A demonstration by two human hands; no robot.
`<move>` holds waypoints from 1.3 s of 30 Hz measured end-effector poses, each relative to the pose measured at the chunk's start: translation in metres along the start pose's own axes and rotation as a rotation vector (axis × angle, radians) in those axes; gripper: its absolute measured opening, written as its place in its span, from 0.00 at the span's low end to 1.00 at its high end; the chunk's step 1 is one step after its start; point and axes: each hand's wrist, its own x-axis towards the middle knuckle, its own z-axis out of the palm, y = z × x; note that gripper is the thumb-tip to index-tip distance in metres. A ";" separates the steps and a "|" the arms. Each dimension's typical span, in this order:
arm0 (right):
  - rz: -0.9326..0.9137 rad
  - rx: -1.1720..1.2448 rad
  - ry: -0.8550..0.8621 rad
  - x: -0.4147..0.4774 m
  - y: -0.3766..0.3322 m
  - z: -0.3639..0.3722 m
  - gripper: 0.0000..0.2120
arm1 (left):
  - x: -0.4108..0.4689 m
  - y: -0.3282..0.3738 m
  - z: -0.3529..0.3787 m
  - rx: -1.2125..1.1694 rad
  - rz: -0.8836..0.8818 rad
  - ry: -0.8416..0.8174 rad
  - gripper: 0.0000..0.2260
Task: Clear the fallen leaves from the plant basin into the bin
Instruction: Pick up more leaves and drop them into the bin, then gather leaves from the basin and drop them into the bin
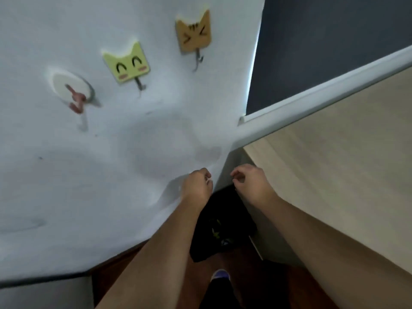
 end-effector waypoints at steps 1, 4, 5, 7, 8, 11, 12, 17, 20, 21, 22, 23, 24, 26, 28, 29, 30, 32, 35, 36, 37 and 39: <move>-0.014 -0.010 0.013 0.003 -0.002 -0.007 0.08 | 0.004 0.005 -0.004 0.024 0.004 0.000 0.09; -0.007 -0.015 0.132 -0.019 -0.004 -0.076 0.07 | -0.007 0.067 -0.028 0.083 0.152 0.034 0.12; 0.001 -0.014 0.183 -0.034 0.003 -0.105 0.07 | -0.016 0.097 -0.033 0.091 0.233 0.046 0.12; 0.028 -0.028 0.291 -0.065 0.024 -0.156 0.07 | -0.032 0.159 -0.031 0.102 0.381 0.039 0.13; 0.044 -0.047 0.332 -0.084 0.038 -0.178 0.07 | -0.042 0.190 -0.024 0.121 0.461 0.030 0.13; 0.137 -0.074 0.400 -0.145 0.080 -0.221 0.08 | -0.080 0.267 0.012 0.183 0.653 -0.042 0.14; 0.187 -0.078 0.423 -0.172 0.098 -0.234 0.08 | -0.099 0.295 0.029 0.205 0.722 -0.075 0.15; 0.432 -0.100 0.500 -0.297 0.183 -0.264 0.08 | -0.190 0.388 0.114 0.253 0.995 -0.236 0.15; 0.596 -0.057 0.565 -0.354 0.224 -0.266 0.05 | -0.226 0.411 0.157 0.308 1.082 -0.327 0.16; 0.648 -0.040 0.594 -0.369 0.236 -0.267 0.05 | -0.233 0.415 0.171 0.334 1.109 -0.351 0.16; 0.689 -0.027 0.617 -0.381 0.245 -0.268 0.05 | -0.240 0.419 0.183 0.365 1.129 -0.376 0.16; 0.718 -0.016 0.629 -0.390 0.253 -0.269 0.06 | -0.244 0.420 0.192 0.399 1.139 -0.394 0.16; 0.745 -0.002 0.639 -0.398 0.261 -0.269 0.07 | -0.248 0.422 0.202 0.439 1.150 -0.407 0.17; 0.786 0.011 0.644 -0.408 0.273 -0.272 0.09 | -0.252 0.425 0.220 0.514 1.171 -0.412 0.19; 0.805 0.017 0.619 -0.409 0.282 -0.274 0.11 | -0.256 0.426 0.233 0.568 1.180 -0.415 0.22; 0.809 0.021 0.596 -0.408 0.285 -0.276 0.12 | -0.257 0.427 0.241 0.587 1.180 -0.428 0.23; 0.806 0.016 0.571 -0.405 0.288 -0.278 0.14 | -0.257 0.428 0.248 0.602 1.175 -0.441 0.24; 0.814 -0.008 0.502 -0.397 0.294 -0.282 0.17 | -0.254 0.430 0.262 0.628 1.143 -0.464 0.26; 0.854 -0.066 0.369 -0.385 0.300 -0.288 0.22 | -0.248 0.435 0.280 0.637 1.083 -0.483 0.28; 0.874 -0.076 0.341 -0.380 0.302 -0.288 0.24 | -0.246 0.437 0.285 0.645 1.069 -0.486 0.28; 0.900 -0.077 0.325 -0.375 0.304 -0.287 0.25 | -0.245 0.440 0.289 0.655 1.063 -0.487 0.26; 0.949 -0.083 0.324 -0.365 0.305 -0.282 0.27 | -0.243 0.444 0.293 0.688 1.077 -0.471 0.19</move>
